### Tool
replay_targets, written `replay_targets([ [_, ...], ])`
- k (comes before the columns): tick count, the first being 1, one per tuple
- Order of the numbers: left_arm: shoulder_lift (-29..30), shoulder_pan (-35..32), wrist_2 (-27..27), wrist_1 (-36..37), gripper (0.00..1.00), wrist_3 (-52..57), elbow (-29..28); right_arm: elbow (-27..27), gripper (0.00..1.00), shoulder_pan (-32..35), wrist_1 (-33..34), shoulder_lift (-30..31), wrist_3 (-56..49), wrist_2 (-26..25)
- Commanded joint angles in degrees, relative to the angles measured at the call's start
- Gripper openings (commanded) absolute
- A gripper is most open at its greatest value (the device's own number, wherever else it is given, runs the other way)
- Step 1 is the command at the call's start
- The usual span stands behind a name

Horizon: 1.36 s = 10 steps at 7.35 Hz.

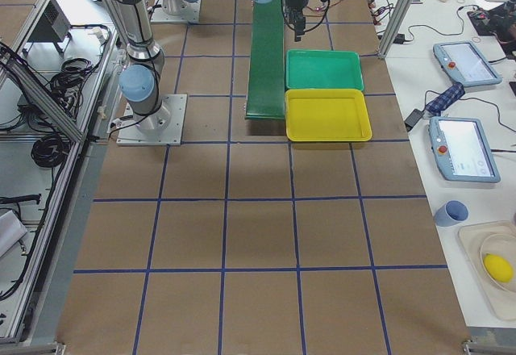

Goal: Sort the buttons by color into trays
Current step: 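Grasp the plain orange cylinder with the left gripper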

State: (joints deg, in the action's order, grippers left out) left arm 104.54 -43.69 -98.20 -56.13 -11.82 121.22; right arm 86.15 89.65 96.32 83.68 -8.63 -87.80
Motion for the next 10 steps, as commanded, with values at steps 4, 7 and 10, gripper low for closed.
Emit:
replay_targets([
  [4,-1.8,0.0,3.0,0.0,0.0,-1.5,0.0,0.0,1.0,0.0,0.0,0.0,-0.1,0.0],
  [7,-3.5,-6.2,11.2,-0.6,0.0,-8.5,-5.1,0.0,1.0,-0.1,0.0,0.0,-0.1,-0.1],
  [10,-3.4,-27.6,13.8,-4.5,0.0,-36.7,-15.2,0.1,1.0,0.0,0.0,0.0,-0.1,-0.1],
])
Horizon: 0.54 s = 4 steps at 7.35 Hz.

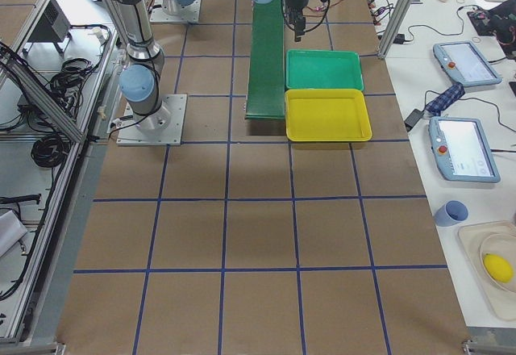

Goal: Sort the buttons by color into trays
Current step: 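Carry the orange cylinder onto the conveyor belt and release it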

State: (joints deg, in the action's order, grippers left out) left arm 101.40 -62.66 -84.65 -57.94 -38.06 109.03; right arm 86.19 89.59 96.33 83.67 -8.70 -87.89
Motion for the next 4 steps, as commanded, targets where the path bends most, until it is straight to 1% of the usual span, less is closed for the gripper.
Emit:
replay_targets([
  [1,0.5,-12.4,0.8,-3.1,0.0,-19.5,-3.2,-0.1,1.0,0.1,0.0,0.0,0.0,0.0],
  [2,1.3,-15.1,1.3,-3.1,0.0,-25.0,-2.9,-0.1,1.0,0.1,0.1,0.0,0.0,0.0],
  [3,0.8,-18.0,0.9,-3.5,0.0,-25.7,-1.7,-0.1,1.0,0.1,0.1,0.0,0.0,0.0],
  [4,0.4,-18.6,1.0,-4.6,0.0,-25.9,-1.0,-0.1,1.0,0.1,0.1,0.0,0.0,0.0],
])
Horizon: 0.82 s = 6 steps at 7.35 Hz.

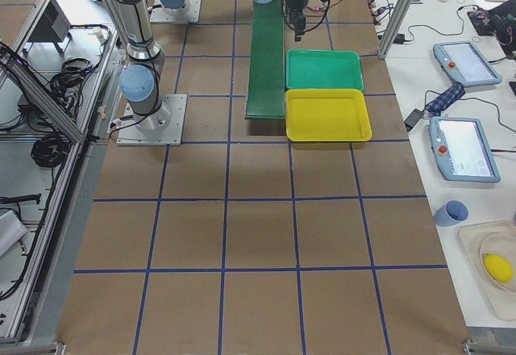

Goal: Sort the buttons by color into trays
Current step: 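Carry the orange cylinder onto the conveyor belt and release it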

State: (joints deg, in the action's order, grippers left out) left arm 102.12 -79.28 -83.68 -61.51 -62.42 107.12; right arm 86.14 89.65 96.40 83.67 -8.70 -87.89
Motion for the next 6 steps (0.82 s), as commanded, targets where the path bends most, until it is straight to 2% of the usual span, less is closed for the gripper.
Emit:
replay_targets([
  [1,-1.9,-2.1,0.1,-4.7,0.0,-1.6,2.2,0.0,1.0,0.0,0.0,0.0,0.0,0.1],
  [4,-0.3,-1.4,-0.4,-5.1,0.0,-1.5,2.8,0.0,1.0,0.0,0.0,0.0,0.1,0.1],
  [5,-0.1,-1.4,-0.8,-5.5,0.12,-1.4,3.3,0.0,1.0,-0.1,0.0,0.0,0.1,0.1],
  [6,0.4,-1.4,-3.3,-5.6,0.99,-1.1,3.5,0.0,1.0,-0.1,0.0,0.0,0.0,0.0],
])
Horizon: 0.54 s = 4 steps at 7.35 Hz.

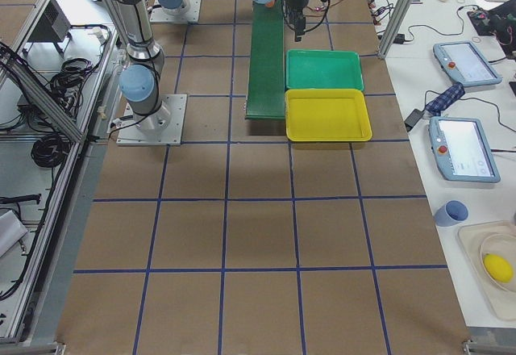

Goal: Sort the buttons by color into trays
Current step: 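Carry the orange cylinder onto the conveyor belt and release it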

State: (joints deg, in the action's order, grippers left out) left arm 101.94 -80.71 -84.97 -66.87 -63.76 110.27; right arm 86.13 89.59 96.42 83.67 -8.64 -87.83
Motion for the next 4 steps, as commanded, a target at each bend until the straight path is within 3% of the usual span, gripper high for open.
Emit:
replay_targets([
  [1,-0.9,0.1,-2.6,-1.4,1.0,0.9,0.3,0.0,1.0,0.0,0.0,0.0,-0.1,-0.1],
  [3,-1.2,4.7,-2.3,-3.2,1.0,7.4,-5.5,0.0,1.0,0.0,-0.1,0.0,0.0,0.0],
  [4,1.7,10.0,-3.1,-6.2,1.0,21.7,-11.1,0.0,1.0,0.0,-0.1,0.0,-0.1,-0.1],
])
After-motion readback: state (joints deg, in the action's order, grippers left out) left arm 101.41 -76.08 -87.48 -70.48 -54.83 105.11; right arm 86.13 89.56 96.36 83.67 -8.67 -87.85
